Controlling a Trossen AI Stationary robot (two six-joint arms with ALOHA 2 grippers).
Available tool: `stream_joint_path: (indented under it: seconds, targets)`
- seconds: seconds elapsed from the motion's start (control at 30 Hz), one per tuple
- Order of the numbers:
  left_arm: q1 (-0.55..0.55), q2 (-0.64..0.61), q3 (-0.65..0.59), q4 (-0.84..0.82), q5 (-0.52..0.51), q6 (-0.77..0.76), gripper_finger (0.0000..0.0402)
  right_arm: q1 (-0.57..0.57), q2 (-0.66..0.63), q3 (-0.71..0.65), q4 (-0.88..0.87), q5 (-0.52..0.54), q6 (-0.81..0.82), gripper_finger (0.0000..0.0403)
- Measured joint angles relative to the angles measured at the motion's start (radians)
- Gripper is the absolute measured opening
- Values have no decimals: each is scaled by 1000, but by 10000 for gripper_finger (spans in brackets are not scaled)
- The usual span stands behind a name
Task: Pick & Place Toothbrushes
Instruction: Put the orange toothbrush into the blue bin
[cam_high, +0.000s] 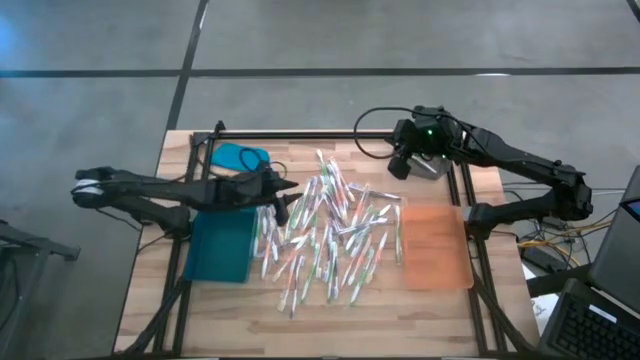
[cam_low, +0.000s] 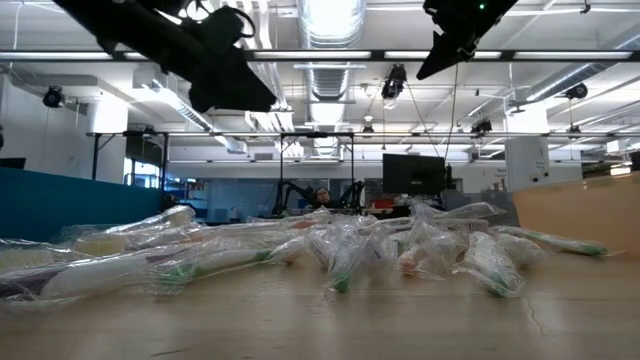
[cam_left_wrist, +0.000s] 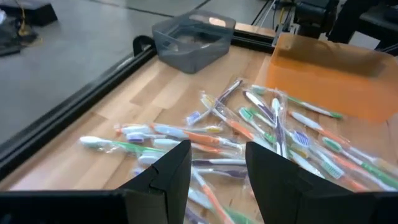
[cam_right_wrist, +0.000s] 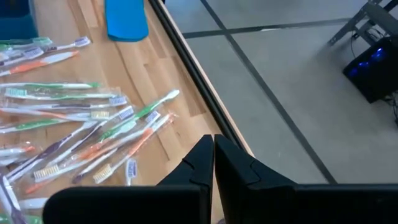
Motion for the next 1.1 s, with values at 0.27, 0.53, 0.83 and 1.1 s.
stream_joint_path:
  seconds: [0.27, 0.53, 0.83, 1.1]
  targets:
    - [0, 162, 89, -5, 7, -61, 158, 0, 0, 0, 0, 0, 0, 8]
    - [2, 278, 156, -44, 8, -173, 159, 0, 0, -1, 0, 4, -19, 8]
    - [2, 396, 249, -155, 8, -329, 159, 0, 0, -7, 0, 6, -19, 8]
    - [3, 485, 274, -175, 8, -392, 159, 0, 0, -32, 11, 7, -19, 8]
